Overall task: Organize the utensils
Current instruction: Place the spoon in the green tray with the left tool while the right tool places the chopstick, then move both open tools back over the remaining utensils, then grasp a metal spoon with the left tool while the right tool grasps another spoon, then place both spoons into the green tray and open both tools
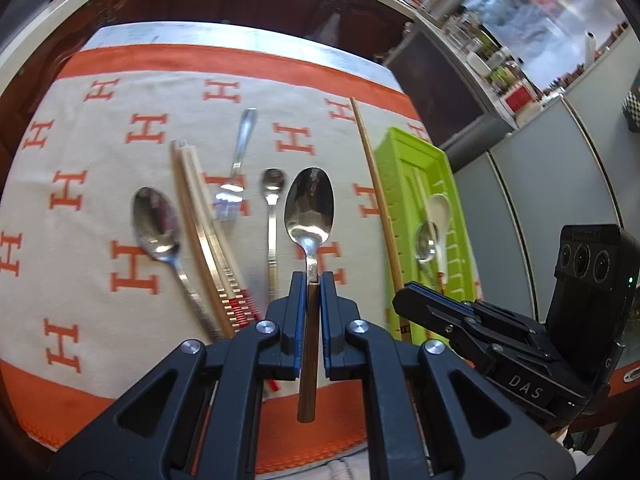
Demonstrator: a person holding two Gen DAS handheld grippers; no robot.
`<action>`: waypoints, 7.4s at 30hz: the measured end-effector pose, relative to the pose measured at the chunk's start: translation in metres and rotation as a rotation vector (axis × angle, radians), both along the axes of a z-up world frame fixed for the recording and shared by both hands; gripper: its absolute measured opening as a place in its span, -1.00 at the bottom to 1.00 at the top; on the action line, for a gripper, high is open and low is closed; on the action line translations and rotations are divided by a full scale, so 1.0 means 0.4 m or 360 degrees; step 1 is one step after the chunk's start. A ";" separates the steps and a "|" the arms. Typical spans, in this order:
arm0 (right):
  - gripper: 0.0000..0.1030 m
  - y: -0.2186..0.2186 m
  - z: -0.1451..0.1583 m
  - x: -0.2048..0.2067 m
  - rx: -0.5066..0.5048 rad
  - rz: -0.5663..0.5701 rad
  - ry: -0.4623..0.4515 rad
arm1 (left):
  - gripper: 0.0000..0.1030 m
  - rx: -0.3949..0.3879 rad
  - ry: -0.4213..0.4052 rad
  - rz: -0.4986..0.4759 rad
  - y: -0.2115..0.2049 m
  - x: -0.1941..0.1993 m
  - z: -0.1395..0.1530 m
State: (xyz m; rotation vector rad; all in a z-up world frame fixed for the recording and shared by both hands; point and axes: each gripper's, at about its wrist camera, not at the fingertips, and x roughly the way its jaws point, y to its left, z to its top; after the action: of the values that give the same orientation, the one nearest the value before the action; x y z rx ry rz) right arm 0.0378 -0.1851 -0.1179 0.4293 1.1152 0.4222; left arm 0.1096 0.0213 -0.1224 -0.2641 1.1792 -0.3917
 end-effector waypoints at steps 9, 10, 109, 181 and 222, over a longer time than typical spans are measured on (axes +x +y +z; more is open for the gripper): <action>-0.88 -0.205 0.026 -0.058 -0.0066 -0.0364 0.0008 | -0.91 -0.0012 0.0013 -0.0204 -0.230 0.001 0.040; -0.88 -0.217 0.022 -0.059 -0.0076 -0.0383 0.0016 | -0.91 -0.0004 0.0017 -0.0219 -0.251 0.001 0.039; -0.86 0.130 -0.121 0.105 -0.0360 -0.0001 0.0208 | -0.84 -0.0293 -0.0247 0.0221 0.298 0.151 -0.278; -0.96 -0.283 0.075 -0.004 -0.0534 -0.0361 -0.0469 | -0.95 -0.0206 -0.0371 -0.0336 -0.191 0.050 0.127; -0.91 -0.251 -0.033 -0.003 -0.0409 -0.0200 -0.0267 | -0.72 0.0112 -0.0175 -0.0288 -0.242 0.081 -0.002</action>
State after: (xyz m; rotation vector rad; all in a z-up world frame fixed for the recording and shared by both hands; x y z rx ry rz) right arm 0.0368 -0.2854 -0.1310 0.2311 0.9587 0.1966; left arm 0.1421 -0.0753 -0.1232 -0.0739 1.1097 -0.5157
